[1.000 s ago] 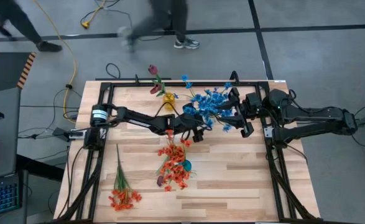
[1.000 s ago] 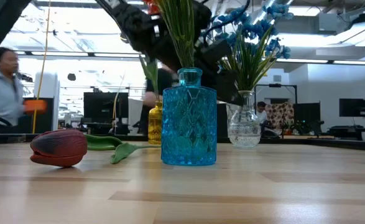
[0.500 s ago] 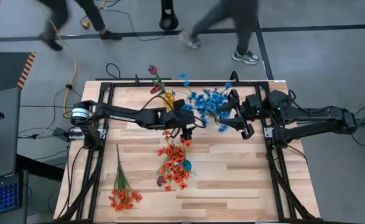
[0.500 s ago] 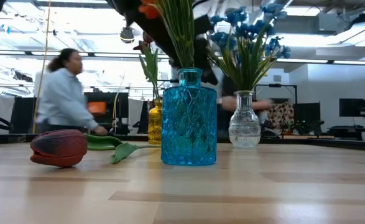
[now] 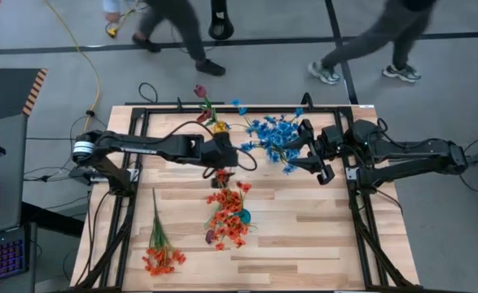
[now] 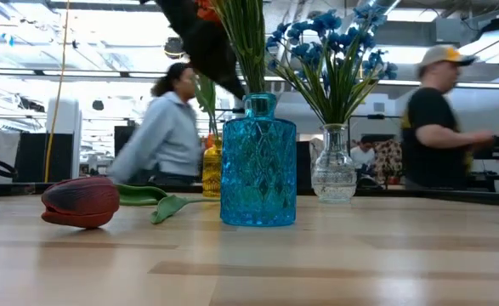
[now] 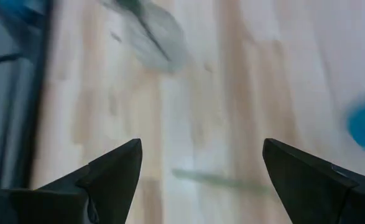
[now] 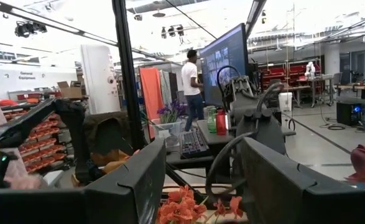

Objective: Sort flowers into vase by color
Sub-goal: Put the red flower into the yellow vase

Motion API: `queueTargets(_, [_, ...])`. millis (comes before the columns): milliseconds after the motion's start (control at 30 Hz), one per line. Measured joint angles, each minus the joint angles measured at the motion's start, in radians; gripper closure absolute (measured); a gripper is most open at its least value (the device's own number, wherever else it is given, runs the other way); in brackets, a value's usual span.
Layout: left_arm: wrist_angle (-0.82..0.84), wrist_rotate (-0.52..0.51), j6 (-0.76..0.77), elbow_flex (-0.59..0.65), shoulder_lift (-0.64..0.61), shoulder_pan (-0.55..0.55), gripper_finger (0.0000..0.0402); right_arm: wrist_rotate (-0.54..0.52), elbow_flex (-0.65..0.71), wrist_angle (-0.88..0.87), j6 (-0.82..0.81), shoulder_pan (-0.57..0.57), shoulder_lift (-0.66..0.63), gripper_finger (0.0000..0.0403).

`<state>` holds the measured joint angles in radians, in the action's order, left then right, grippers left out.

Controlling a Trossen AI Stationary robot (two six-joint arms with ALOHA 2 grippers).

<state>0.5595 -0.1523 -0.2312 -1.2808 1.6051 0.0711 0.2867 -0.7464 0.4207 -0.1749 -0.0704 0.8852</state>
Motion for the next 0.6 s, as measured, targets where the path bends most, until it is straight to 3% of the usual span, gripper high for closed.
queueTargets(233, [0.243, 0.155, -0.061, 0.0, -0.077, -0.018, 0.0079, 0.0, 0.0, -0.102, 0.0, 0.025, -0.078, 0.0168])
queueTargets(433, [0.25, 0.149, 0.071, 0.012, -0.083, -0.043, 0.0079, 0.0, 0.0, -0.165, 0.0, 0.071, -0.116, 0.0168])
queueTargets(600, [0.253, 0.16, 0.039, 0.1, -0.083, -0.086, 0.0079, -0.004, 0.0, -0.227, 0.001, 0.108, -0.115, 0.0168])
